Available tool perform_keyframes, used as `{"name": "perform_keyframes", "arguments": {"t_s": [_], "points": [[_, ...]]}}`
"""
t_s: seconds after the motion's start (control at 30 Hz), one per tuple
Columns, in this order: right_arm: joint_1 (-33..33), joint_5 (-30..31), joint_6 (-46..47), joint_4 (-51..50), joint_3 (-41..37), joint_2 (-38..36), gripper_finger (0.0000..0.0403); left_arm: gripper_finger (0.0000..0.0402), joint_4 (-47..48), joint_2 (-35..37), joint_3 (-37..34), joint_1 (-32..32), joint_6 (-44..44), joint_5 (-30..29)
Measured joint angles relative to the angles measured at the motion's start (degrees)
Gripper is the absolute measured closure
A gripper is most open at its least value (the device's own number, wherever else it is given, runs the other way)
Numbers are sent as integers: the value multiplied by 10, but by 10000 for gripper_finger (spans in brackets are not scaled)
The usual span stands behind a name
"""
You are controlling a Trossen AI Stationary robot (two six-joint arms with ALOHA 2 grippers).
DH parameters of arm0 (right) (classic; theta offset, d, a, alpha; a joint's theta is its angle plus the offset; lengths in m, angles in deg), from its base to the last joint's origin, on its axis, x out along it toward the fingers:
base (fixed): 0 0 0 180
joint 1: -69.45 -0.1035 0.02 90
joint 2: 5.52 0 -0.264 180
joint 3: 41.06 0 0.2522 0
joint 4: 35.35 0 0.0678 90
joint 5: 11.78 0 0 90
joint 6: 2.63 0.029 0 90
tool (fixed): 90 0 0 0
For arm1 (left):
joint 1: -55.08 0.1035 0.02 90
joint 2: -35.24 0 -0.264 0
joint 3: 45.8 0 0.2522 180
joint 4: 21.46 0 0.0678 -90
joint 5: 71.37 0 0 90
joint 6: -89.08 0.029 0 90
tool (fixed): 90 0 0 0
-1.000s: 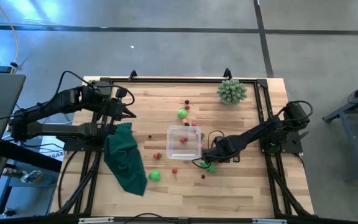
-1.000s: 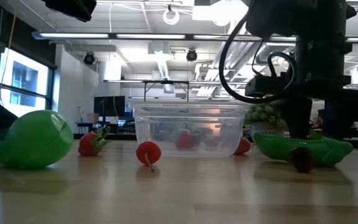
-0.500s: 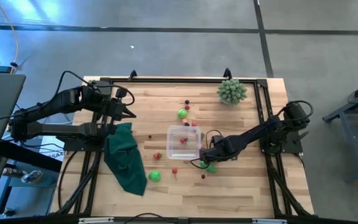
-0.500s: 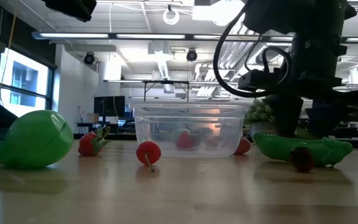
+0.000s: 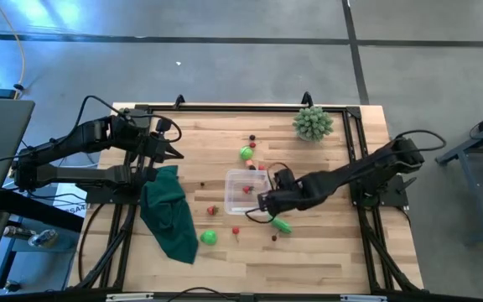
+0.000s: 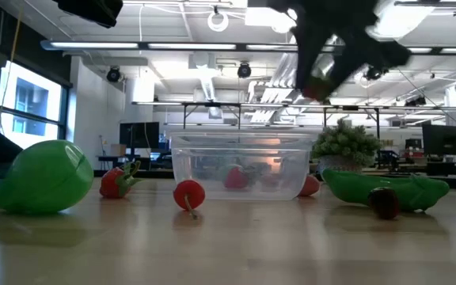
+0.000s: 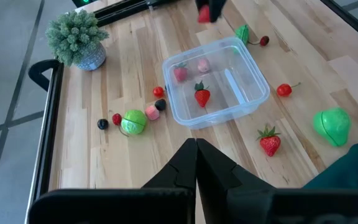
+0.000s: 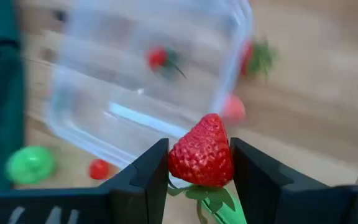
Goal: Pick and placing Produce into tupperware
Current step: Put the red strawberry into the transparent bin
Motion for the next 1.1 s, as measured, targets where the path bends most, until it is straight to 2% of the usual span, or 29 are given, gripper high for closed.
{"name": "perform_keyframes", "arguments": {"t_s": [0.1,0.2,0.37,0.67,0.87,1.1], "points": [[21,19,-85,-7,55,0,261,401,0,0,0,0,0,0],[49,10,-167,-5,101,1,261,401,0,0,0,0,0,0],[99,-63,-265,-9,147,32,261,401,0,0,0,0,0,0],[144,-241,-385,-2,156,169,261,401,0,0,0,0,0,0],[145,-276,-440,12,156,229,261,401,0,0,0,0,0,0],[146,-280,-467,15,156,249,261,401,0,0,0,0,0,0]]}}
